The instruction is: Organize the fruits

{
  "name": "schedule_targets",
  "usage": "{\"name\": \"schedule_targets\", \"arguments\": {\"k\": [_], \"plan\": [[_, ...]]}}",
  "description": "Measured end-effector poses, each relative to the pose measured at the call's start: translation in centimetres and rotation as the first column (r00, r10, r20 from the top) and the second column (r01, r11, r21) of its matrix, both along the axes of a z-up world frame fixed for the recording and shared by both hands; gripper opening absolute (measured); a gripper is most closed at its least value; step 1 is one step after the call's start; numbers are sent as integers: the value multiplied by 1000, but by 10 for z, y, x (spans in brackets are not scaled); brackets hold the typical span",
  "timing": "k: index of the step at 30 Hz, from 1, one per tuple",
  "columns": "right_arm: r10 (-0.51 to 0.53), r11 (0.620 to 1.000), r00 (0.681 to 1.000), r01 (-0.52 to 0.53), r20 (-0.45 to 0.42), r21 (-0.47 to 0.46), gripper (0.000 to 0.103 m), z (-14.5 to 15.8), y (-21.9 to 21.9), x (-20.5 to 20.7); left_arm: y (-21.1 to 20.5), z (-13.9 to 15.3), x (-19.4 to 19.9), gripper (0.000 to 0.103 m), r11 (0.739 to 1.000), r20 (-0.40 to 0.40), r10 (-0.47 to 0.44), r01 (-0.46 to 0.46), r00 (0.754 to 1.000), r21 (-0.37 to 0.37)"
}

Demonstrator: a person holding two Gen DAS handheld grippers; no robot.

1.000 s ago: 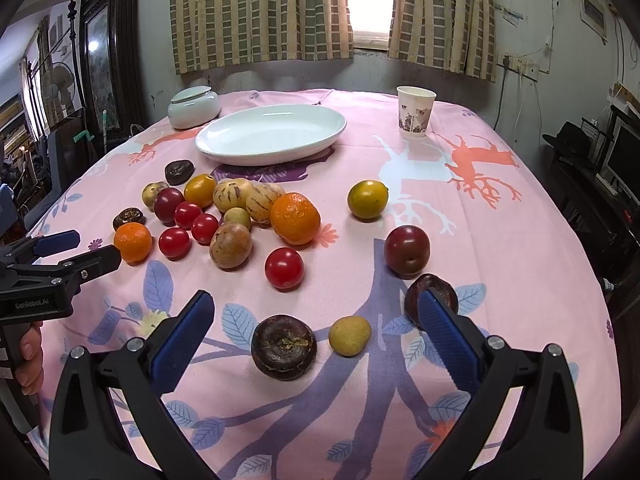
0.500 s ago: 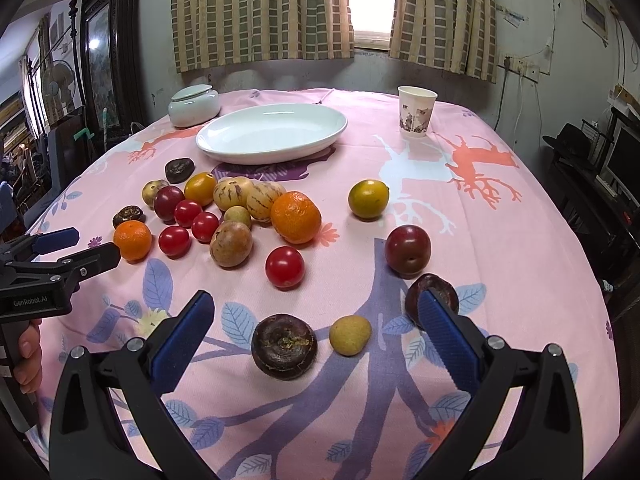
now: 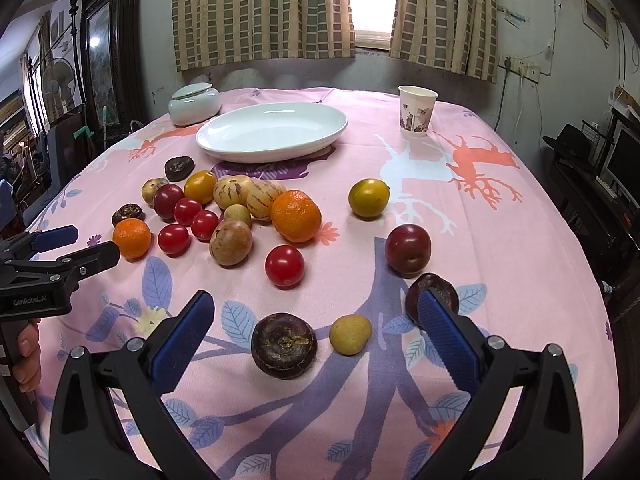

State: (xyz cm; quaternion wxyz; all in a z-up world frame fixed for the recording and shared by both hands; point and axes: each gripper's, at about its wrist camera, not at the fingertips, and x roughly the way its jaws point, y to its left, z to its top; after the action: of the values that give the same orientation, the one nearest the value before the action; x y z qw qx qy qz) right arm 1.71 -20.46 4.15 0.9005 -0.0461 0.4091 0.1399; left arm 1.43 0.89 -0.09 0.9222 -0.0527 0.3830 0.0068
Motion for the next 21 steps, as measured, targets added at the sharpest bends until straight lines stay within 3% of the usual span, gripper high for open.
{"name": "schedule_targets", "arguments": {"k": [11,21], "plan": [[-13,1000,1000,13,-18,-24,102,-7,-6,3,5,-7,5,101,1000,-42,-16,15,999,-18],[-16,999,1000,17,-13,45,102,4,-16,-1,3,-29,24,100,996,-110,8,2,994,90]]}}
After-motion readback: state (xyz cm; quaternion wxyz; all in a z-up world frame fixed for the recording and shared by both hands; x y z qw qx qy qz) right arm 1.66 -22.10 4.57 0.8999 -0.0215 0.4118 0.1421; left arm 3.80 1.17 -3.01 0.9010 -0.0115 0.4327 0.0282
